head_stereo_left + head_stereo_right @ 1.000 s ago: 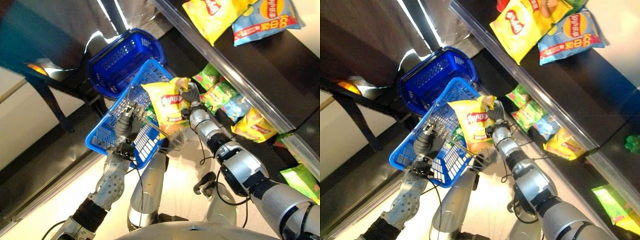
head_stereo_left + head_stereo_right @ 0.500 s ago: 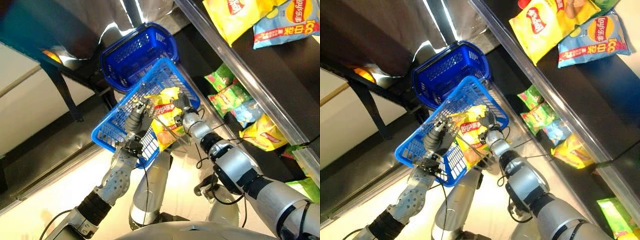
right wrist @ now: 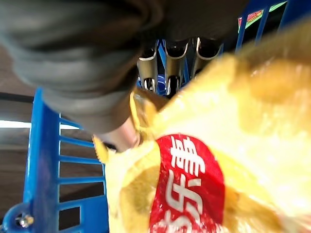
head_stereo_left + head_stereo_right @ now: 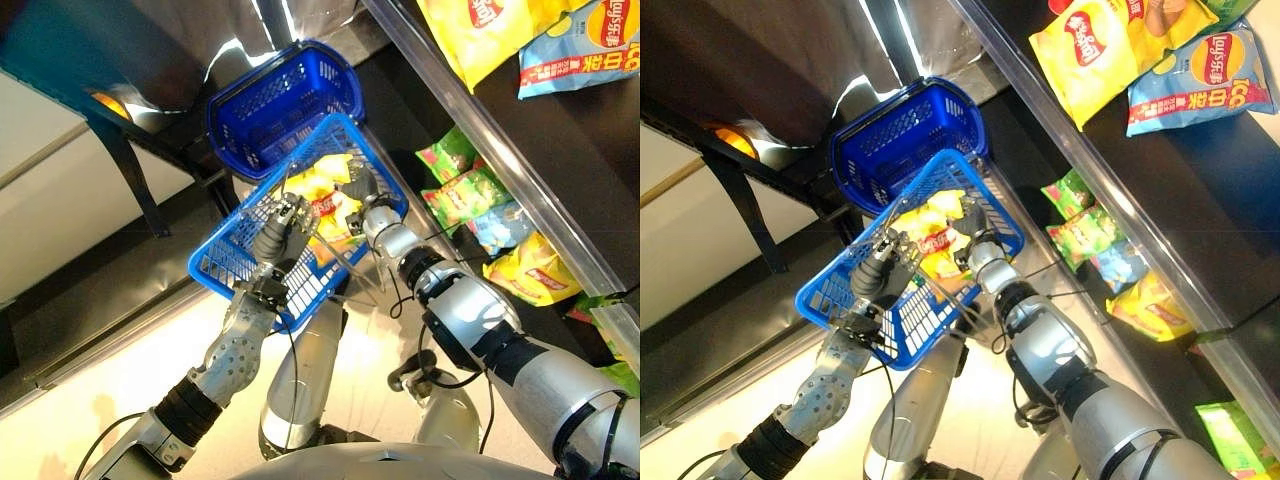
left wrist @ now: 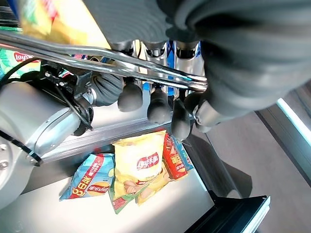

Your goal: Pick up the snacks into the basket

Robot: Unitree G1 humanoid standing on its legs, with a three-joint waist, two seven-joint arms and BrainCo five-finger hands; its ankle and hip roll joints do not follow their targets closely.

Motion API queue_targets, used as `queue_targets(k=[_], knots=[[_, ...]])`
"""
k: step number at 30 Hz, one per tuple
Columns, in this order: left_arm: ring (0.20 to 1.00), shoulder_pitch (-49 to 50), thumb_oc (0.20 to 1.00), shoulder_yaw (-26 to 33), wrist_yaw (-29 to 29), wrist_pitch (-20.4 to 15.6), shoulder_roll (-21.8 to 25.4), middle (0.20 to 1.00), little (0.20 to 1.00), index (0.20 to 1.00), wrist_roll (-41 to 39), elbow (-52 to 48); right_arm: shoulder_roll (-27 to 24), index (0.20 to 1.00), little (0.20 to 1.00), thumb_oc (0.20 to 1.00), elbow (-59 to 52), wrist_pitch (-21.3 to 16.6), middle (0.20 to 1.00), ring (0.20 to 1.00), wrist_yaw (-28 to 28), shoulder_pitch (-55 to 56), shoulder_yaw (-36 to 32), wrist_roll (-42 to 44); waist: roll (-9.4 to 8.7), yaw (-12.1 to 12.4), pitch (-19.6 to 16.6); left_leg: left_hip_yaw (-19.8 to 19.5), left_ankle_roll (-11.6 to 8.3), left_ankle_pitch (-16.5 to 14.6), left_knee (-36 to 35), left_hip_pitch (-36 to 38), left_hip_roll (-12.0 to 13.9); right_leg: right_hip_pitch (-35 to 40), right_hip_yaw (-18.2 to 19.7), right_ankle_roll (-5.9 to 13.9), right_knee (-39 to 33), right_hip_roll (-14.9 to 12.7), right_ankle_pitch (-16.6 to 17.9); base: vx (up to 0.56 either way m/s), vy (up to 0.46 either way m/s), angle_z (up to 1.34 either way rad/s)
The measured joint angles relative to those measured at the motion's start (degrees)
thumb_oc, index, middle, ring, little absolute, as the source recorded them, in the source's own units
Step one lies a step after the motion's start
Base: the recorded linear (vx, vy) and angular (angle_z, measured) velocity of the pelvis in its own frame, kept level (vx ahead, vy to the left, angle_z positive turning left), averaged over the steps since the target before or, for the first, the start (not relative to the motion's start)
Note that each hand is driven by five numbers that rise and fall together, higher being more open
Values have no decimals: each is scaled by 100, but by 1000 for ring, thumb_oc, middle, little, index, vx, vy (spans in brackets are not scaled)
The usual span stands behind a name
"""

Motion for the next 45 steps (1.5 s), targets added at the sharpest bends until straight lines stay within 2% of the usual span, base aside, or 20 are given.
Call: queue_targets(k=[18, 19, 21, 22, 24, 27, 30, 33, 37, 38, 39, 43, 44, 45], knots=[[200, -5, 200, 19, 0, 41, 71, 200, 200, 200, 3, 0, -66, 1000, 1000, 1000, -89, -1, 1000, 1000, -123, -137, -88, 52, -2, -210, -1, 34, 1, -3, 91, 0, 34, -30, 52, -10, 48, -1, 0, -1, 2, 0], [200, -3, 200, 38, 2, 40, 73, 200, 200, 200, 7, 2, -77, 1000, 1000, 1000, -252, -15, 1000, 1000, -126, -59, -67, 78, -5, -305, -2, 40, 0, -4, 110, 4, 50, -43, 57, -13, 46, 5, 5, -1, 48, -1], [200, 27, 200, 104, 18, 27, 74, 200, 200, 200, 7, 3, -121, 1000, 1000, 1000, -809, -172, 1000, 1000, -157, 254, -6, 154, -11, -305, -6, 86, 4, -15, 133, 2, 85, -29, 82, -29, 31, 26, 24, -17, 53, -17], [200, 113, 200, 331, 60, 30, 26, 200, 200, 200, 67, 11, -257, 1000, 1000, 1000, -2159, -239, 1000, 1000, -171, 975, 89, 227, -68, -434, -1, 272, 26, -20, 152, 25, 180, -128, 242, -38, 0, 85, 86, -51, 45, -43], [200, 292, 200, 626, 151, -7, -49, 200, 200, 200, 154, 42, -323, 1000, 1000, 1000, -2800, -411, 1000, 1000, -165, 1607, 275, 230, -76, -530, -1, 391, 39, -24, 140, 129, 274, -48, 300, -70, -143, 177, 231, -1, 28, -52], [200, 435, 200, 882, 229, -100, -193, 200, 200, 200, 325, 419, -428, 1000, 1000, 1000, -3040, -420, 1000, 1000, -103, 2451, 358, 222, -205, -880, -37, 581, 35, -60, 3, 482, 434, 139, 479, -102, -468, 313, 424, 78, 24, -53], [200, 861, 200, 1444, 334, -168, -471, 200, 200, 200, 569, 1115, -580, 1000, 1000, 1000, -3331, -422, 1000, 1000, 106, 3606, 395, 232, -494, -1093, -257, 822, 27, -126, -329, 959, 546, 467, 558, -125, -972, 429, 668, 81, -2, -57], [200, 1098, 200, 1857, 421, -176, -689, 200, 200, 200, 652, 1865, -844, 1000, 1000, 1000, -3535, -412, 1000, 1000, 337, 4322, 364, 246, -668, -1283, -509, 857, -1, -80, -637, 1223, 578, 691, 579, -139, -1413, 516, 908, 95, -5, -38], [200, 1348, 200, 2115, 476, -78, -992, 200, 200, 200, 738, 2534, -1066, 1000, 1000, 1000, -3729, -417, 1000, 1000, 608, 4653, 195, 259, -739, -1454, -746, 1010, -22, 143, -1147, 1625, 589, 1000, 624, -100, -1966, 682, 1204, 79, 18, -16], [200, 1408, 200, 2162, 476, -63, -1009, 200, 200, 200, 807, 2556, -1057, 1000, 1000, 1000, -3736, -416, 1000, 1000, 644, 4646, 201, 269, -742, -1417, -765, 1028, -23, 198, -1217, 1694, 583, 1062, 626, -97, -2046, 695, 1237, 73, 10, -18], [200, 1468, 200, 2161, 474, -47, -1068, 200, 200, 200, 927, 2674, -1050, 1000, 1000, 1000, -3774, -418, 1000, 1000, 704, 4685, 168, 270, -747, -1511, -827, 1098, -31, 209, -1340, 1846, 586, 1176, 660, -90, -2194, 719, 1284, 73, 9, -20], [200, 1546, 200, 2341, 473, 31, -1288, 200, 200, 200, 1131, 3153, -1015, 1000, 1000, 1000, -3831, -419, 1000, 1000, 907, 5070, 139, 271, -753, -1589, -1264, 1288, -58, 235, -1694, 2220, 587, 1448, 765, -69, -2660, 815, 1445, 62, 15, -24], [200, 1595, 200, 2450, 444, 36, -1366, 200, 200, 200, 1144, 3262, -1000, 1000, 1000, 1000, -3766, -421, 1000, 1000, 973, 5215, 131, 271, -773, -1680, -1396, 1376, -75, 246, -1829, 2308, 589, 1461, 848, -77, -2777, 855, 1485, 36, 16, -31], [200, 1615, 200, 2526, 429, 36, -1405, 200, 200, 200, 1141, 3355, -990, 1000, 1000, 1000, -3715, -416, 1000, 1000, 1010, 5239, 137, 271, -780, -1650, -1481, 1443, -91, 265, -1913, 2372, 587, 1485, 889, -78, -2848, 873, 1527, 33, 22, -44]])
